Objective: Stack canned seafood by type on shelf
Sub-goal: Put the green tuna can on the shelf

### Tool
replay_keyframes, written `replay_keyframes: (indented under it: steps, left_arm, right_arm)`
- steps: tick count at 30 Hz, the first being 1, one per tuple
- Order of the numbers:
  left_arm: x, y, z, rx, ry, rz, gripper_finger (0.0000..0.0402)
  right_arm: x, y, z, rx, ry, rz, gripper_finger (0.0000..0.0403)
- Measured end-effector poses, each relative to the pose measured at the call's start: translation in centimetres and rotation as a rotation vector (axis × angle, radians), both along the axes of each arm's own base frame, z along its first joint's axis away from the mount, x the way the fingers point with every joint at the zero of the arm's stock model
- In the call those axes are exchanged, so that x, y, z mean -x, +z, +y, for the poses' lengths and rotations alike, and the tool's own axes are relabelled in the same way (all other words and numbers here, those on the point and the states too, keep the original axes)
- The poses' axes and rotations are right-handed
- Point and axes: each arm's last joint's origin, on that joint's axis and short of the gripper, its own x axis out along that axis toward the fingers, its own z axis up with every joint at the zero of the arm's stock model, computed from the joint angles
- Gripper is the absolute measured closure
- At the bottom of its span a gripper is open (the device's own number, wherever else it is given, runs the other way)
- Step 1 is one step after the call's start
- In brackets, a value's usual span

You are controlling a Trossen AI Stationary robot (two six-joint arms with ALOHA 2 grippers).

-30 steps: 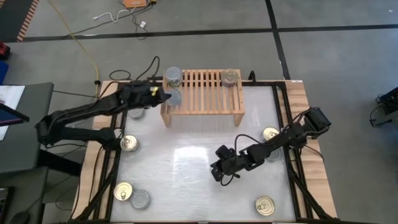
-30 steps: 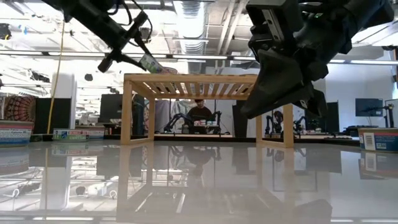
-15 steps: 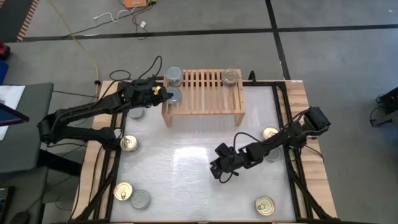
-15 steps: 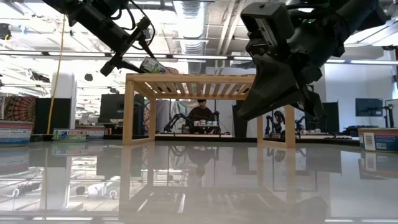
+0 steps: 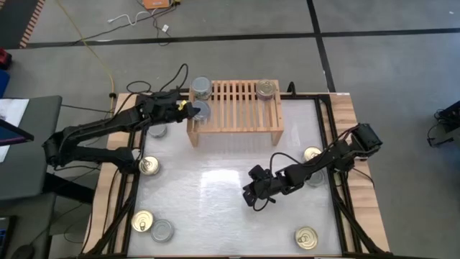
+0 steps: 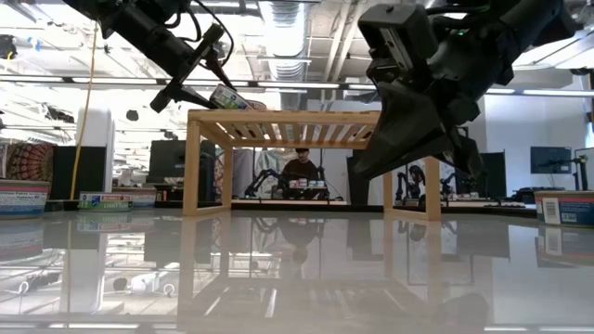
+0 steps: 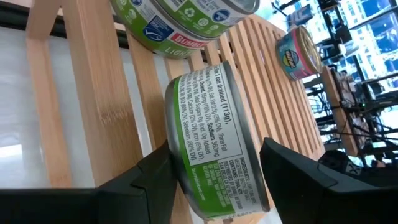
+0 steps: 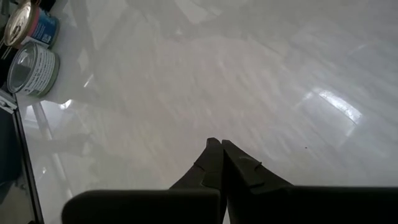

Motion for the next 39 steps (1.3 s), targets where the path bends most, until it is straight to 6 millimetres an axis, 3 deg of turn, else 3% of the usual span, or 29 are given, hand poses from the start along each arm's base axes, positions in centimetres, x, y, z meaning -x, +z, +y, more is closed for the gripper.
replay_keyframes:
  steps: [7,15,26,35,39]
  left_arm:
    - [-0.2,-0.1,-0.1,-0.019,-0.074,0.02,0.0188]
    - [-0.1,0.4,0.1,-0.091,-0.044,0.008,0.0187]
    - [-0.1,0.2,-0.1,-0.053,-0.104,0.005,0.0187]
    - [0.5,0.6,0.0,-0.102,-0.029,0.022,0.0187]
    - [0.3,1.0,-0.2,-0.095,-0.127,-0.03,0.0187]
  right_arm:
    - [0.0,0.0,0.0,-0.004,-0.003,0.0,0.0376]
    - [0.0,0.0,0.0,-0.011,-0.009,-0.001,0.0376]
    - [0.0,0.0,0.0,-0.026,-0.022,-0.005,0.0376]
    - [-0.1,0.1,0.1,-0.046,-0.034,-0.017,0.0376]
    - [-0.1,0.1,0.1,-0.05,-0.037,-0.02,0.0376]
